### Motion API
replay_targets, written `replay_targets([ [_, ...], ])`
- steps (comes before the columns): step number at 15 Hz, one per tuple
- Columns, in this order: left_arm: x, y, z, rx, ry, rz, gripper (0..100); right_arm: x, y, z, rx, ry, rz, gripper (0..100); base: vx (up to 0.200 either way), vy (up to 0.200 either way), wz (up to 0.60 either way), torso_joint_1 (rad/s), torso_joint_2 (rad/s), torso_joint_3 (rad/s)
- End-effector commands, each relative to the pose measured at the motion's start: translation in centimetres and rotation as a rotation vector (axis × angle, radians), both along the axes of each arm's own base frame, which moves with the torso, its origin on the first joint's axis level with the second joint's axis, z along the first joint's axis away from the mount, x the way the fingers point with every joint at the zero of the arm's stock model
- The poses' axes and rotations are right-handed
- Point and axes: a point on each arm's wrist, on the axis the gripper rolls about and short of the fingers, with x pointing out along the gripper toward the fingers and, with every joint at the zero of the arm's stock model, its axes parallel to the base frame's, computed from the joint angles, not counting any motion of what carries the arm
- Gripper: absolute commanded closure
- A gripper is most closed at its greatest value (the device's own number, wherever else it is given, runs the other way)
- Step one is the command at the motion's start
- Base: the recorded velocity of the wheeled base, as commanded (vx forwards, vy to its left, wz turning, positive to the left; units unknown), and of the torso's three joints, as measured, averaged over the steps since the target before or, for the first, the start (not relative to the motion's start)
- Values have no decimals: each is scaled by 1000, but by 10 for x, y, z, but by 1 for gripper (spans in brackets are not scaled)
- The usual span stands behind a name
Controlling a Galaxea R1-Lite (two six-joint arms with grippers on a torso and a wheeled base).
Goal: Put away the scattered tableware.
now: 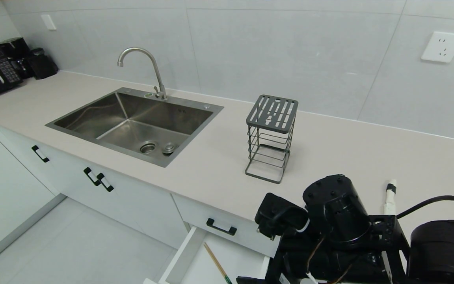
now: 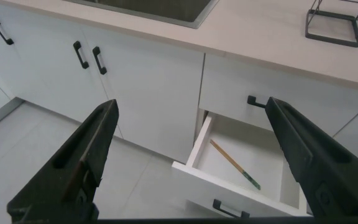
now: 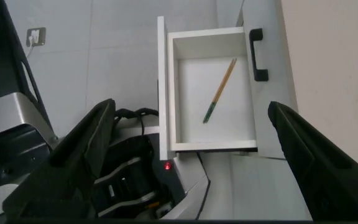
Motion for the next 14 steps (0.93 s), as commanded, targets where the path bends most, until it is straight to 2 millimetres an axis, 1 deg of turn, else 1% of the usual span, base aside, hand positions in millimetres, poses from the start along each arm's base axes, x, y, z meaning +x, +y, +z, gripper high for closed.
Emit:
replay_targets([
  [1, 0, 0, 0, 0, -1, 2, 0, 4, -6, 1, 9, 13, -34, 0, 0, 0, 0, 0, 0, 0],
  [3, 0, 0, 0, 0, -1, 0, 0, 13, -16, 2, 21, 25, -83, 0, 0, 0, 0, 0, 0, 0],
  [6, 0, 0, 0, -2, -1, 0, 0, 35, -39, 4, 22, 8, -157, 0, 0, 0, 0, 0, 0, 0],
  [7, 0, 0, 0, 0, -1, 2, 0, 41, -49, -2, -1, 12, -200, 0, 0, 0, 0, 0, 0, 0],
  [8, 0, 0, 0, 0, -1, 0, 0, 40, -56, -6, -18, 4, -207, 0, 0, 0, 0, 0, 0, 0],
  [9, 0, 0, 0, 0, -1, 2, 0, 44, -64, -5, -24, -29, -217, 0, 0, 0, 0, 0, 0, 0],
  [10, 0, 0, 0, 0, -1, 0, 0, 46, -67, -5, -33, -41, -220, 0, 0, 0, 0, 0, 0, 0],
  [11, 0, 0, 0, 0, -1, 0, 0, 52, -76, -2, -40, -84, -234, 0, 0, 0, 0, 0, 0, 0],
  [12, 0, 0, 0, -2, -1, 2, 0, 61, -88, 2, -54, -125, -261, 0, 0, 0, 0, 0, 0, 0],
  [13, 0, 0, 0, 0, -1, 0, 0, 74, -109, 7, -100, -202, -279, 0, 0, 0, 0, 0, 0, 0],
  [14, 0, 0, 0, -2, -1, 2, 0, 83, -129, 8, -131, -246, -270, 0, 0, 0, 0, 0, 0, 0],
])
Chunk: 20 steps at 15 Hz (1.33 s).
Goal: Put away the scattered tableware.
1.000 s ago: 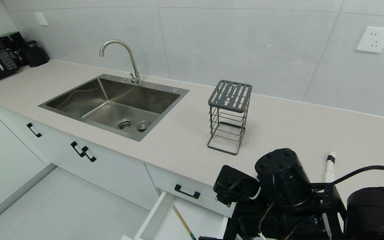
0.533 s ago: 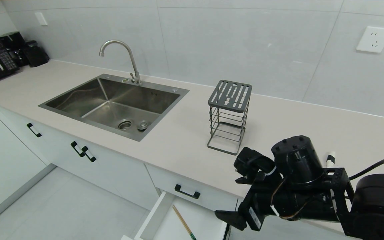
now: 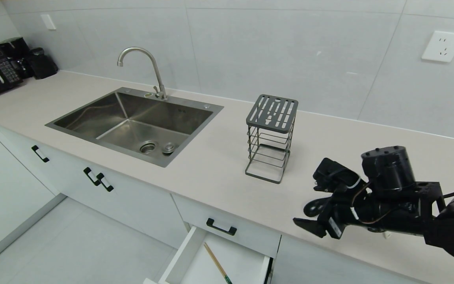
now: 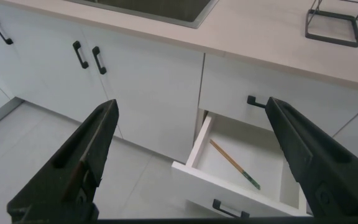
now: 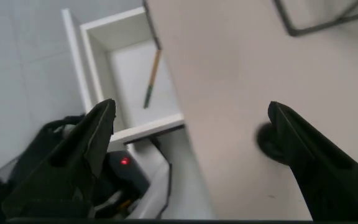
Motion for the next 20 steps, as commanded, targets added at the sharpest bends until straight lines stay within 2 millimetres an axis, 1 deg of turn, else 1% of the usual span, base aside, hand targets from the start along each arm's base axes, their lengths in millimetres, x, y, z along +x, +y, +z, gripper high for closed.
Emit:
replay_targets([
  [1, 0, 0, 0, 0, 0, 0, 0, 14, -39, 8, -30, -66, -20, 0, 0, 0, 0, 0, 0, 0],
  [2, 0, 0, 0, 0, 0, 0, 0, 12, -48, 3, -32, -49, -34, 0, 0, 0, 0, 0, 0, 0],
  [3, 0, 0, 0, -2, 0, 0, 0, 13, -51, 2, -35, -44, -42, 0, 0, 0, 0, 0, 0, 0],
  [4, 0, 0, 0, -2, 0, 2, 0, 13, -58, -5, -47, -19, -66, 0, 0, 0, 0, 0, 0, 0],
  [6, 0, 0, 0, 0, 0, 2, 0, 16, -64, -14, -66, -14, -79, 0, 0, 0, 0, 0, 0, 0],
  [8, 0, 0, 0, 0, 0, -1, 0, 23, -64, -21, -72, -25, -90, 0, 0, 0, 0, 0, 0, 0],
  [13, 0, 0, 0, -2, 0, 0, 0, 34, -62, -40, -102, 7, -95, 0, 0, 0, 0, 0, 0, 0],
  [14, 0, 0, 0, 0, 0, 0, 0, 37, -65, -43, -103, 7, -105, 0, 0, 0, 0, 0, 0, 0],
  [17, 0, 0, 0, -2, 0, 0, 0, 46, -65, -48, -104, 9, -112, 0, 0, 0, 0, 0, 0, 0],
  [19, 0, 0, 0, 0, 0, 0, 0, 58, -62, -50, -114, -11, -100, 0, 0, 0, 0, 0, 0, 0],
  [20, 0, 0, 0, 0, 0, 0, 0, 61, -61, -53, -119, -4, -98, 0, 0, 0, 0, 0, 0, 0],
])
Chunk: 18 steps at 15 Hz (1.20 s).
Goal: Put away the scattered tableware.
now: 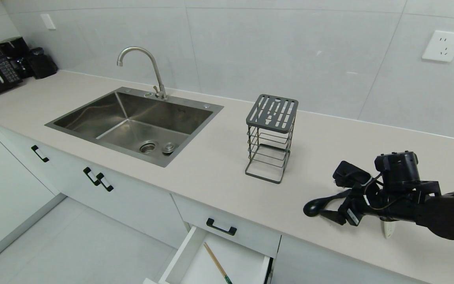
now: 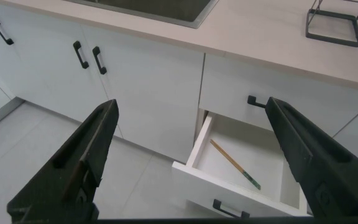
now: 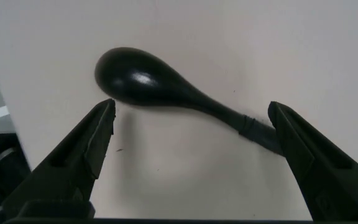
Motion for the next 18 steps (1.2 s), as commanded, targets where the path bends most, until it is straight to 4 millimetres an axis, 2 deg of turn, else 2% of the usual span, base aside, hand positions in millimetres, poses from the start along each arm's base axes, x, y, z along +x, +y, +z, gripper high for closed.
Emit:
replay_targets([
  [1, 0, 0, 0, 0, 0, 0, 0, 7, 2, -11, -8, 23, 3, 0, 0, 0, 0, 0, 0, 0],
  [10, 0, 0, 0, 0, 0, 0, 0, 26, 7, -23, -2, 23, 6, 0, 0, 0, 0, 0, 0, 0],
  [11, 0, 0, 0, 0, 0, 0, 0, 28, 7, -23, -2, 22, 6, 100, 0, 0, 0, 0, 0, 0],
  [18, 0, 0, 0, 0, 0, 0, 0, 30, 9, -21, 10, -19, 9, 100, 0, 0, 0, 0, 0, 0],
])
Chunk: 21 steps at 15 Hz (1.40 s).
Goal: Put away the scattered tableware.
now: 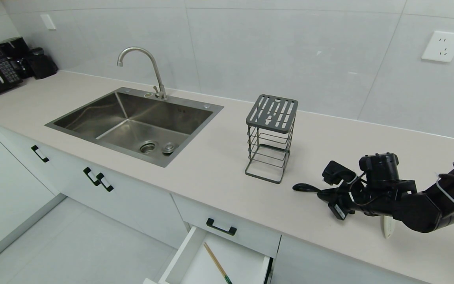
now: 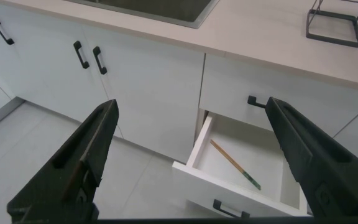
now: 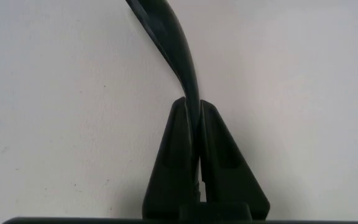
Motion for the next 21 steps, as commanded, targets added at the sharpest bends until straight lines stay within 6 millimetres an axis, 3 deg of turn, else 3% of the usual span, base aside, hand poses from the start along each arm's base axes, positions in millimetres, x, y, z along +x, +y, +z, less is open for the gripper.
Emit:
replay_targets([
  [1, 0, 0, 0, 0, 0, 2, 0, -1, 1, 3, 2, -9, 5, 100, 0, 0, 0, 0, 0, 0],
  [7, 0, 0, 0, 0, 0, 2, 0, -10, 8, 32, 26, -108, 33, 100, 0, 0, 0, 0, 0, 0],
  [10, 0, 0, 0, 0, 0, 0, 0, -24, 15, 47, 42, -159, 63, 100, 0, 0, 0, 0, 0, 0],
  [14, 0, 0, 0, 0, 0, 0, 0, -51, 18, 48, 45, -153, 98, 100, 0, 0, 0, 0, 0, 0],
  [16, 0, 0, 0, 0, 0, 0, 0, -74, 24, 47, 48, -142, 140, 100, 0, 0, 0, 0, 0, 0],
  [17, 0, 0, 0, 0, 0, 0, 0, -74, 24, 47, 48, -142, 140, 100, 0, 0, 0, 0, 0, 0],
  [18, 0, 0, 0, 0, 0, 0, 0, -87, 34, 49, 57, -138, 184, 100, 0, 0, 0, 0, 0, 0],
  [21, 0, 0, 0, 0, 0, 2, 0, -98, 49, 50, 80, -126, 232, 100, 0, 0, 0, 0, 0, 0],
])
